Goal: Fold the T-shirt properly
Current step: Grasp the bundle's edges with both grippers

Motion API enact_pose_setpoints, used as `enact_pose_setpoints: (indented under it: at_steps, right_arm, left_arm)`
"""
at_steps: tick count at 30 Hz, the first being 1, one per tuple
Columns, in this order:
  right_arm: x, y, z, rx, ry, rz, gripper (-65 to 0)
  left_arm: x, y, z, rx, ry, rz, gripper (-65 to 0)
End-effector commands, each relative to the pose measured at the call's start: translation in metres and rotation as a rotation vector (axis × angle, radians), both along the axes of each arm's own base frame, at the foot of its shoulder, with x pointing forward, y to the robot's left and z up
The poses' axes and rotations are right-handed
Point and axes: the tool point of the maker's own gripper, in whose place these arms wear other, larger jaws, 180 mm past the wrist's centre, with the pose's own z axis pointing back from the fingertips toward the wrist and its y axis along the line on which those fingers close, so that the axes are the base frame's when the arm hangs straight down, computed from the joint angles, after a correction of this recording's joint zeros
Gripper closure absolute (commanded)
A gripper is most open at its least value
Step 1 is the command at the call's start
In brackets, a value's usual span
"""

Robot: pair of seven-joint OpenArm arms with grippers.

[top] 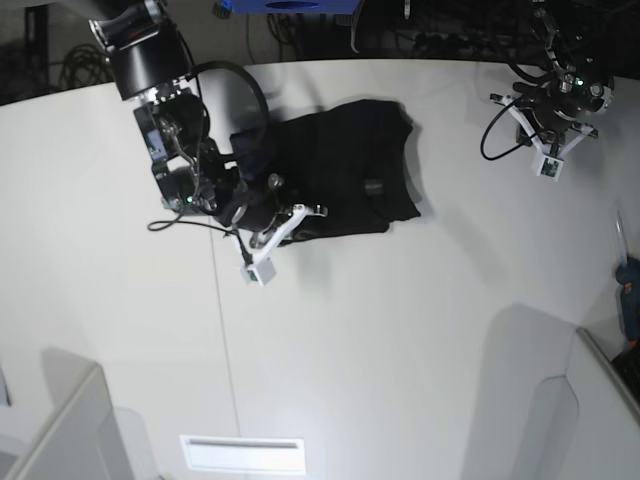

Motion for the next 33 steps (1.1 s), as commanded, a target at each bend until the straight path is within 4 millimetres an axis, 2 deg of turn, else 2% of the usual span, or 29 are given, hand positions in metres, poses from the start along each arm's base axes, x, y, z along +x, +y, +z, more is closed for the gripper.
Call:
enact_pose_setpoints:
  at_steps: [1, 5, 8, 11, 14, 17, 19, 21, 25, 28, 30, 33]
  right_arm:
    - [0.014, -0.003, 0.008, 0.010, -0.044, -0.022, 0.0]
    - [0.018, -0.012, -0.009, -0.003, -0.033, -0.075, 0.0]
    - [0.019, -0.010, -0.005, 0.006, -0.048, -0.076, 0.0]
    - [0.016, -0.001, 0.019, 0.041, -0.111, -0.059, 0.0]
    - [0.010, 0.009, 0.058, 0.090, -0.211, -0.035, 0.0]
    - [0.003, 0.008, 0.084, 0.106, -0.287, -0.015, 0.0]
    - [-0.002, 0.009, 0.093, 0.116, -0.309, -0.008, 0.0]
    - [-0.005, 0.005, 0.094, 0.105, -0.315, -0.004, 0.0]
    - [-0.007, -0.003, 0.087, 0.080, -0.304, -0.001, 0.0]
    - [-0.012, -0.005, 0.083, 0.075, -0.291, -0.001, 0.0]
    - [-0.012, -0.013, 0.080, 0.070, -0.283, -0.025, 0.0]
    - [-0.011, -0.033, 0.073, 0.060, -0.265, -0.091, 0.0]
  left_arm:
    - [0.007, 0.002, 0.008, 0.007, -0.033, -0.013, 0.0]
    - [0.006, 0.001, 0.008, 0.006, -0.031, -0.016, 0.0]
    - [0.007, 0.000, 0.008, 0.007, -0.031, -0.022, 0.0]
    - [0.008, -0.001, 0.010, 0.008, -0.036, -0.023, 0.0]
    - [0.012, -0.003, 0.016, 0.015, -0.057, -0.031, 0.0]
    - [0.021, -0.015, 0.028, 0.004, -0.110, -0.033, 0.0]
    - [0.026, -0.024, 0.034, -0.007, -0.140, -0.034, 0.0]
    - [0.032, -0.034, 0.040, -0.028, -0.172, -0.031, -0.3]
    - [0.046, -0.058, 0.051, -0.176, -0.255, -0.025, -36.5]
    - [0.050, -0.076, 0.060, -0.308, -0.280, -0.032, -54.1]
    - [0.057, -0.086, 0.068, -0.375, -0.295, -0.044, -59.6]
    - [0.067, -0.099, 0.072, -0.412, -0.297, -0.060, -60.1]
